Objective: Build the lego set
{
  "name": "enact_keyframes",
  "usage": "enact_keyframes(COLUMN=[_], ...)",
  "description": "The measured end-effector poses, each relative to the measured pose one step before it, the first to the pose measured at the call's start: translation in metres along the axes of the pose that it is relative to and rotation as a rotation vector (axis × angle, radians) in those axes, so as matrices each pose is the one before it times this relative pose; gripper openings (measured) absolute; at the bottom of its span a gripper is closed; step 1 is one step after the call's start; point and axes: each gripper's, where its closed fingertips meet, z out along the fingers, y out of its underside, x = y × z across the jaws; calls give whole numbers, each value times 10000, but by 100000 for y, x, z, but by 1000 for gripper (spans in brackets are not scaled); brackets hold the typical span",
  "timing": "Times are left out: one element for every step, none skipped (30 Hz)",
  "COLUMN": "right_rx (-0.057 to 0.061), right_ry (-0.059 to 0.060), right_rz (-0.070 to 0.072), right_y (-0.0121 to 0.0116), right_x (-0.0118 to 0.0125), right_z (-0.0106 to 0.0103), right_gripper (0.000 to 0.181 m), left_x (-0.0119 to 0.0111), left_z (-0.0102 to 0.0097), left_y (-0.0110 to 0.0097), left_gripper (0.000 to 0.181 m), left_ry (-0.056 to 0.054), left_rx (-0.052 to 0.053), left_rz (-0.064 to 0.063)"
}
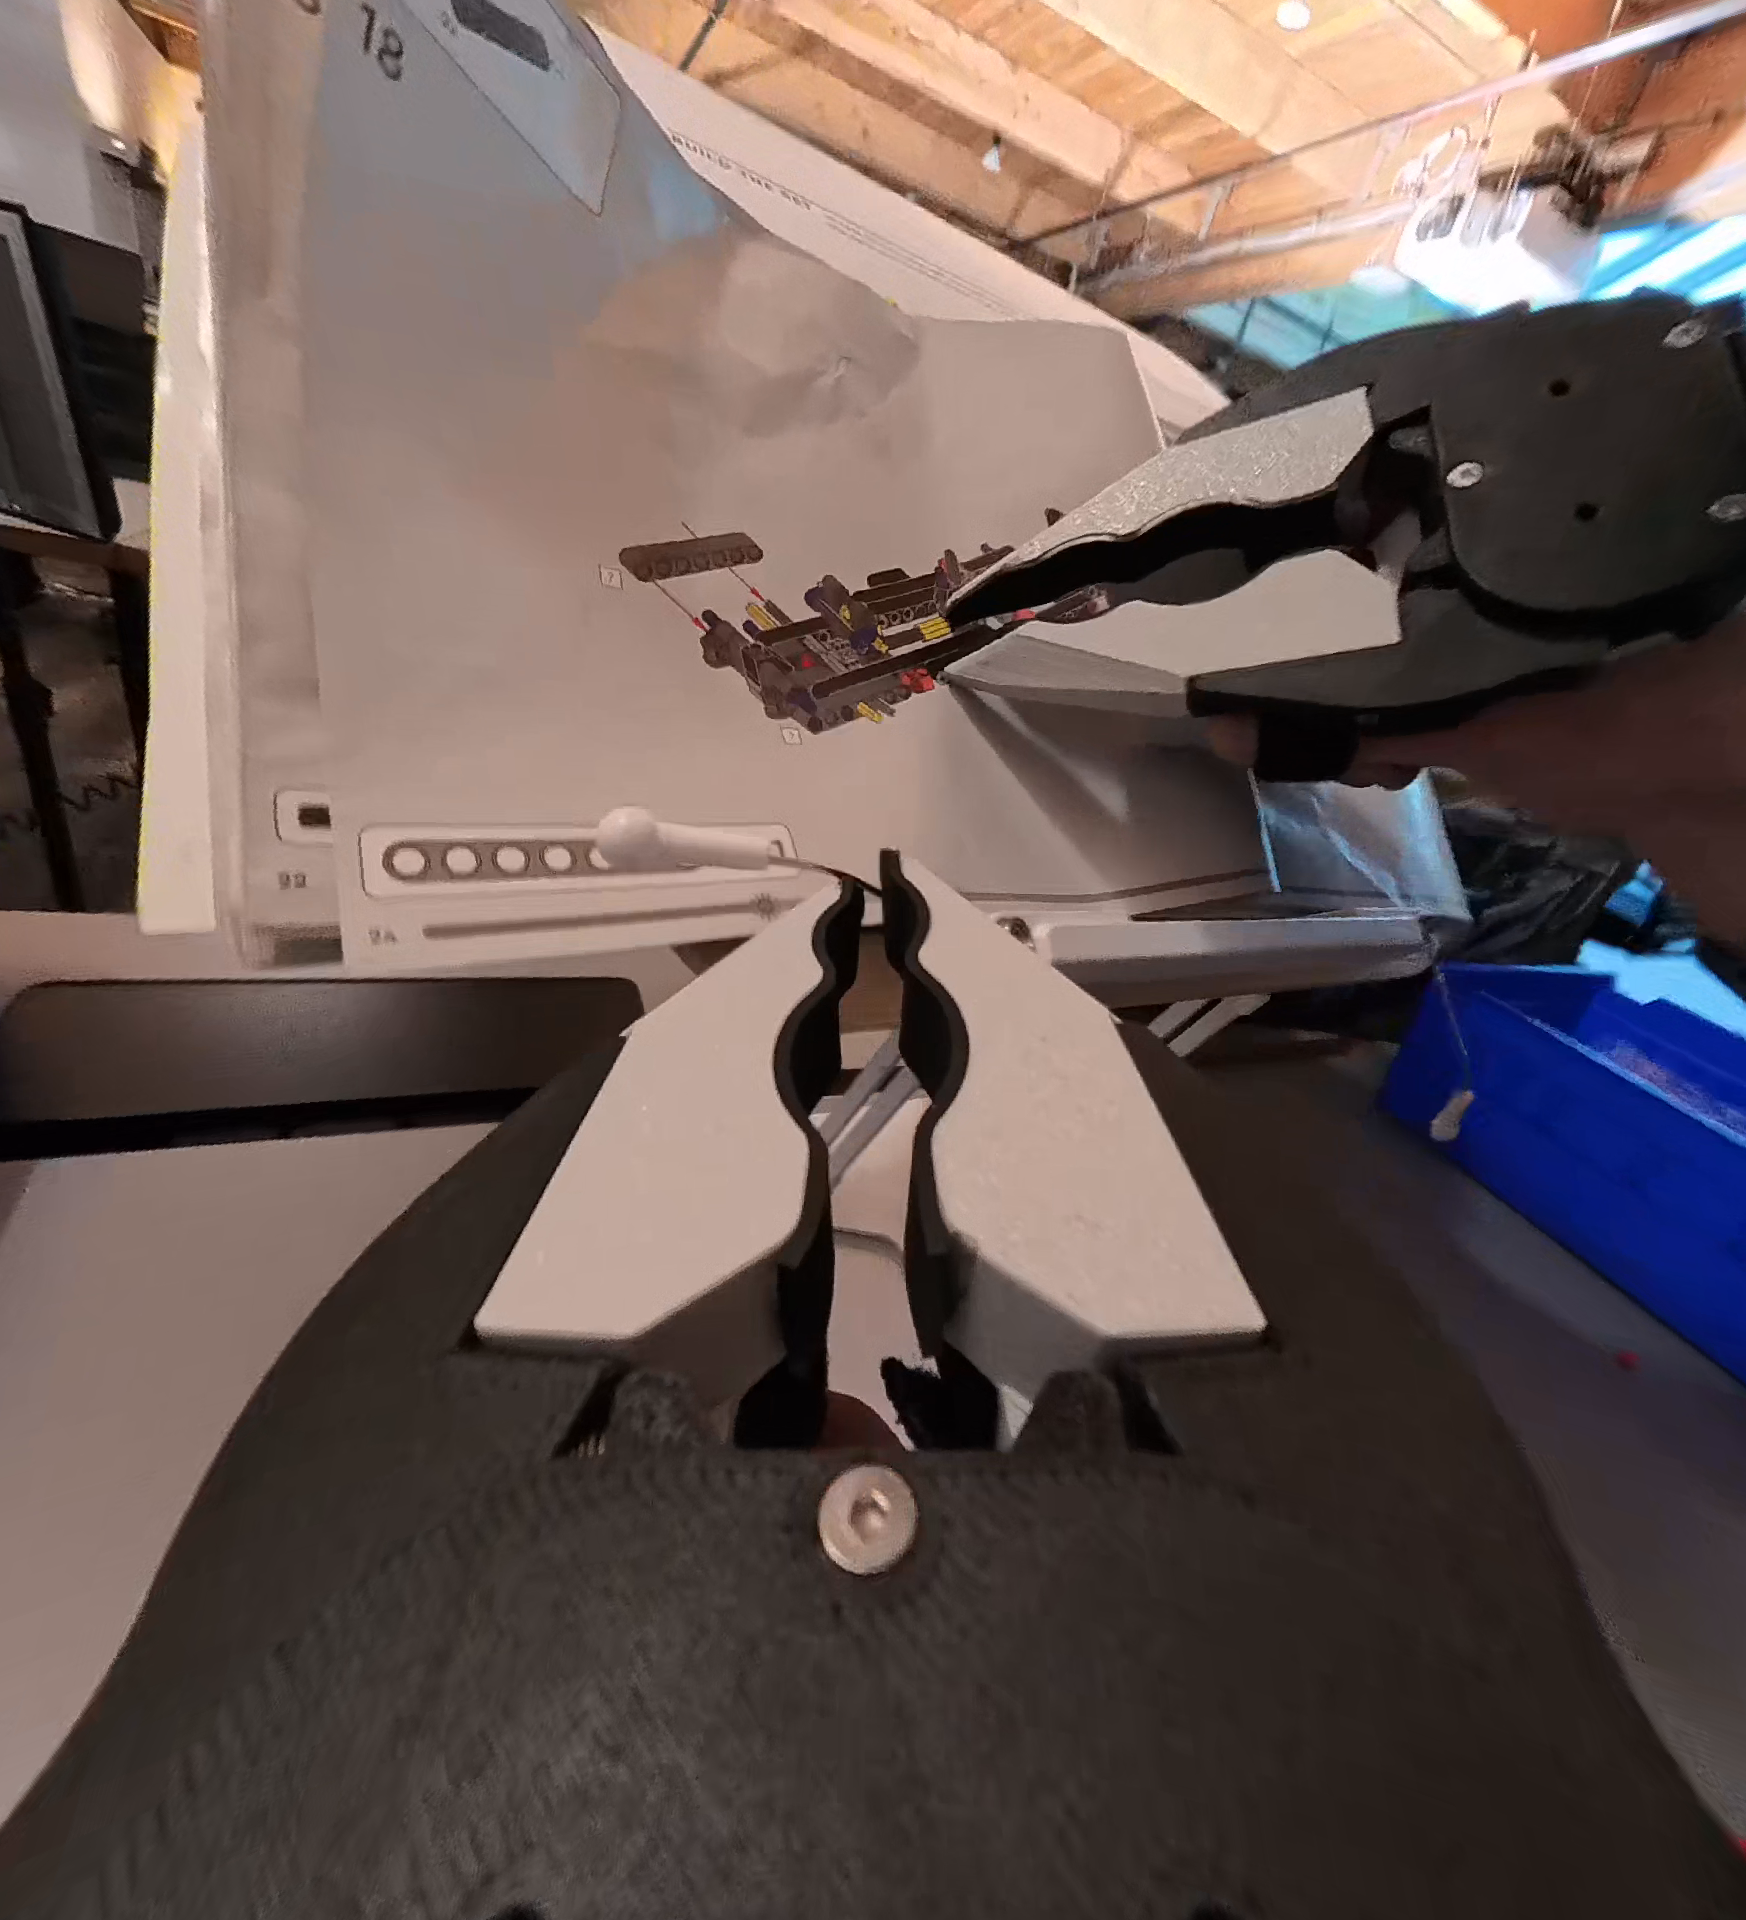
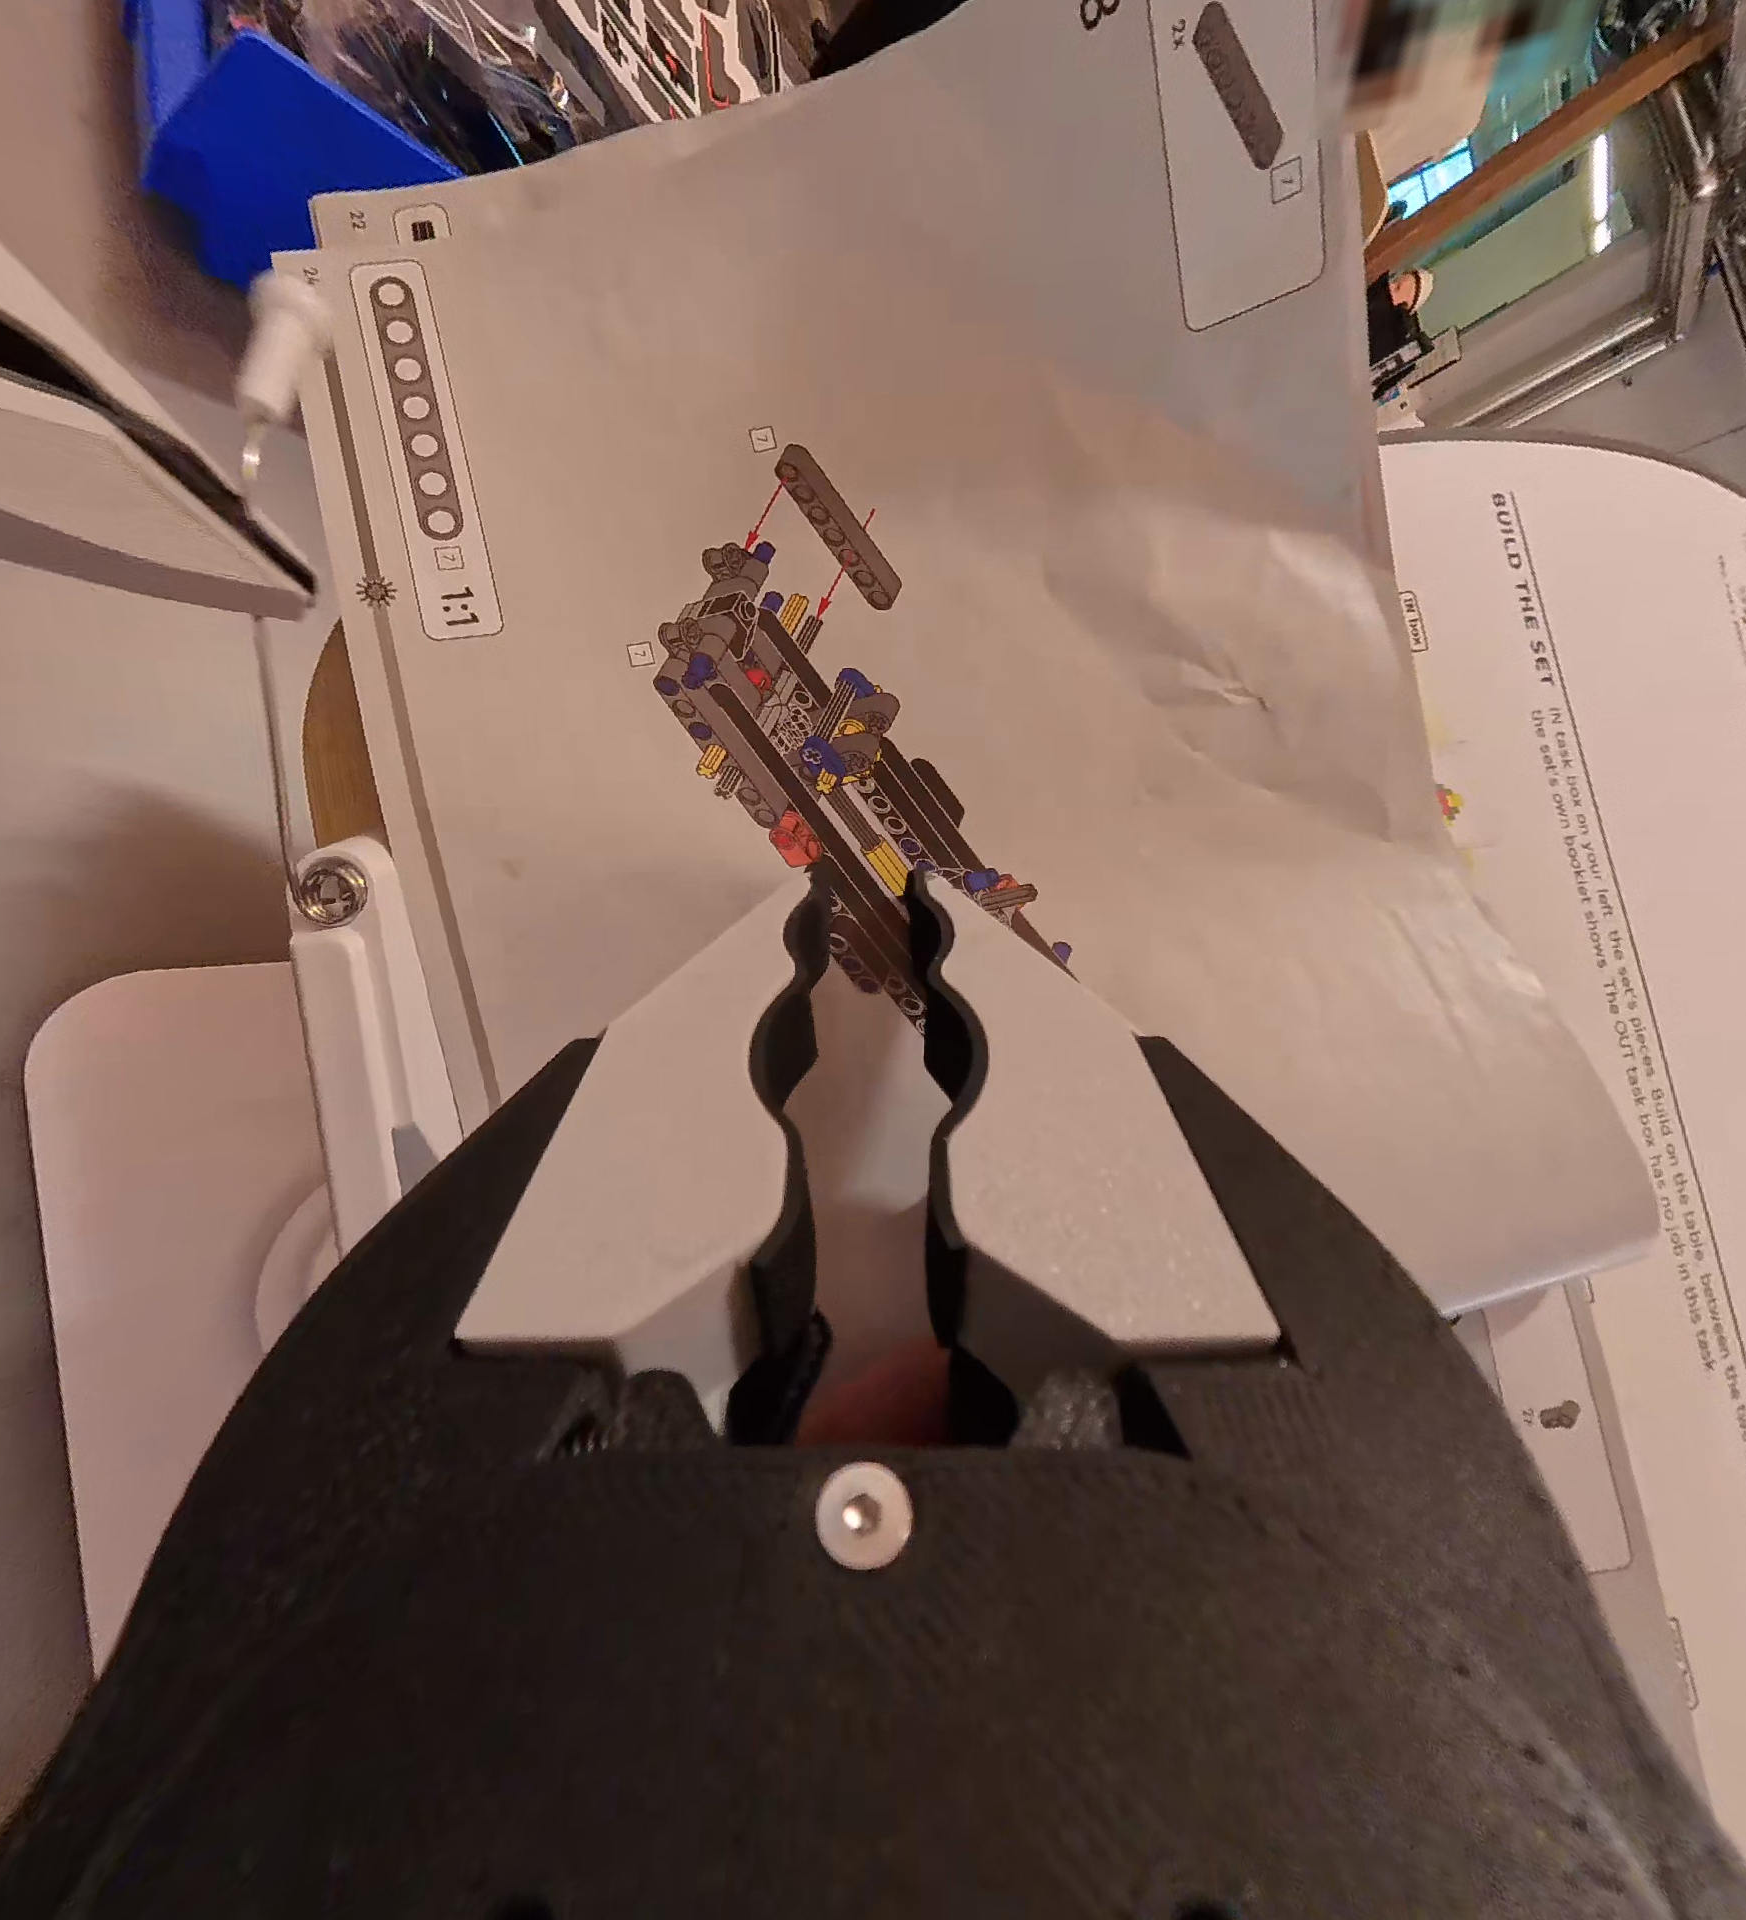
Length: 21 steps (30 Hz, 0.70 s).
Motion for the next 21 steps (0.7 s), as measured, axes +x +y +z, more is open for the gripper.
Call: enact_keyframes(right_rx=[51,97,98,171,307,367,351,352,169,-105,-180,-131,-156,-300,-342,-78,-18,-75,-25,10,-19], right_ry=[-63,-124,-106,-125,-130,-67,62,175,302,357,406,434,269,218,302,175,-148,-176,-114,-209,-179], right_rz=[91,107,133,135,193,359,360,242,222,270,360,476,479,464,390,280,339,374,180,16,30], right_y=[-69,-127,-96,-189,-384,-489,-455,-321,167,856,1349,1607,1842,2142,2128,1602,1273,1054,757,495,384], right_x=[-19,-105,-49,-30,57,328,699,1018,1456,1841,2182,2361,2111,1940,1839,1338,591,388,284,-59,-132], right_z=[-141,-196,-227,-349,-610,-945,-1306,-1607,-1706,-1725,-1698,-1601,-1425,-1162,-870,-622,-298,-27,147,282,385], right_gripper=[13,16,18,20,23,27,30,31,36,45,50,54,58,66,69,70,72,72,70,67,63], left_x=[-190,-227,-110,-114,-180,-52,27,23,24,-4,-4,-26,-10,-12,6,15,25,9,4,-11,-6], left_z=[345,372,307,281,278,147,74,37,2,-34,-43,-35,-28,-7,10,22,26,10,10,-6,-18], left_y=[-31,80,-13,78,203,-26,-73,-36,1,15,24,37,33,9,-25,-26,-34,-20,9,2,-1], left_gripper=[2,2,2,2,2,2,2,2,2,2,2,2,2,2,2,2,2,2,2,2,2], left_ry=[-28,56,233,214,152,229,178,-4,-90,-53,17,40,18,-21,-25,-12,-6,-6,-1,-9,-21], left_rx=[-190,-263,-173,-173,-219,-75,-18,-12,-21,-22,-4,22,36,34,33,27,33,29,15,-3,-18], left_rz=[283,137,-70,-168,-172,-200,-171,63,215,119,-37,-97,-59,5,5,-37,-39,-27,-17,-15,-5])
